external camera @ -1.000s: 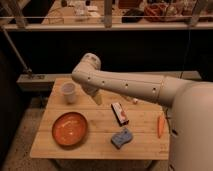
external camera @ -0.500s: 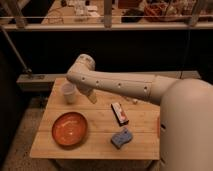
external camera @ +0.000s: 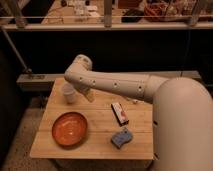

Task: Pick up the ceramic cup

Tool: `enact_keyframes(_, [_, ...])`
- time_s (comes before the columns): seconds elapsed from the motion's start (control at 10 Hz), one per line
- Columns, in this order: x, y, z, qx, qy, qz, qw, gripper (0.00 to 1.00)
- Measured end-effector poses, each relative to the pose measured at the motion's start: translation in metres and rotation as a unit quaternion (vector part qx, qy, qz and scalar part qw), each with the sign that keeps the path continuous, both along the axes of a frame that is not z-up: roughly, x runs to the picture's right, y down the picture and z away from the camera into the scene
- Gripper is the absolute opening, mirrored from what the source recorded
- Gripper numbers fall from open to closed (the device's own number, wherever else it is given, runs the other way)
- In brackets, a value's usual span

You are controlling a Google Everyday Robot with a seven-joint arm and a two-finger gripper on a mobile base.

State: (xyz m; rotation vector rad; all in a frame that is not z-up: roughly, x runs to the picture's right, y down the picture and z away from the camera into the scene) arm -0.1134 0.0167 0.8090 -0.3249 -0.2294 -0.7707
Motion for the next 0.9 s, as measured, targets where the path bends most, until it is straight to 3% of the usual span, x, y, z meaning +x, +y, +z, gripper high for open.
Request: enact_keyframes(0.9, [-0.028,-0.014,0.024,0.010,-0.039,-0.007,0.9992,0.80])
